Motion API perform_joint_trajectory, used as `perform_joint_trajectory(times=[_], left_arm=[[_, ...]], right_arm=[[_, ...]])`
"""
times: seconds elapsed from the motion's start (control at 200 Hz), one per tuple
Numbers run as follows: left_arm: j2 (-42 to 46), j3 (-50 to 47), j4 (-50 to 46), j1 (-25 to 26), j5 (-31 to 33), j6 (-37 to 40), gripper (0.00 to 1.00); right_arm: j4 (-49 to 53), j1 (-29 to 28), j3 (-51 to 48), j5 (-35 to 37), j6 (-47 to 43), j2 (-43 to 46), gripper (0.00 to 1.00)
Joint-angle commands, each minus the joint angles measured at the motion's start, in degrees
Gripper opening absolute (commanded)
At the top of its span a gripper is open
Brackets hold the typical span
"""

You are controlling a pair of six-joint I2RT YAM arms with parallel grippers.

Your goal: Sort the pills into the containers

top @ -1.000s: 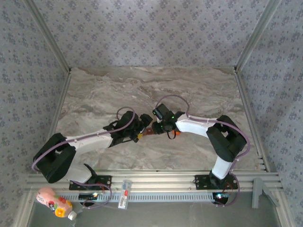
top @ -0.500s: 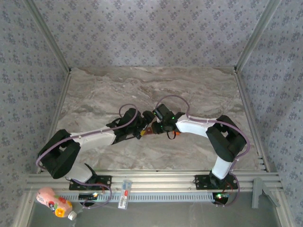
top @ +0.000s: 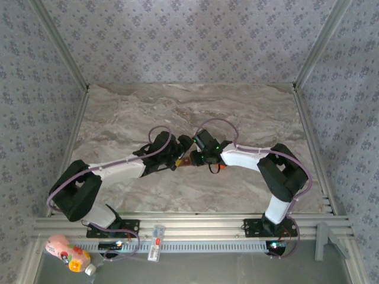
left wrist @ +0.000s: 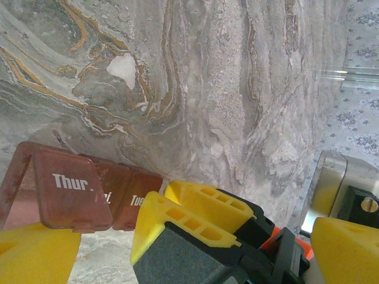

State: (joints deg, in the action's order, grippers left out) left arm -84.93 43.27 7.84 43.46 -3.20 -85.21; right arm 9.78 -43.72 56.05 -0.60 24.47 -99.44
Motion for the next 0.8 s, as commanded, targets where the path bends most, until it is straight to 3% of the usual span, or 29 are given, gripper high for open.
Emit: perform_joint_trajectory(times=[0.0,0.795], left_arm=[[-0.3,2.7,2.4,-1.3,1.3,0.4,1.0],[-8.4,7.3,4.2,-3.7,-1.1,2.8,1.0]], right_arm=[[4.1,-0.4,-2.1,1.3,-0.7,-2.8,0.33],[4.0,-1.1,-2.9,1.7,-0.7,-3.7,0.33]])
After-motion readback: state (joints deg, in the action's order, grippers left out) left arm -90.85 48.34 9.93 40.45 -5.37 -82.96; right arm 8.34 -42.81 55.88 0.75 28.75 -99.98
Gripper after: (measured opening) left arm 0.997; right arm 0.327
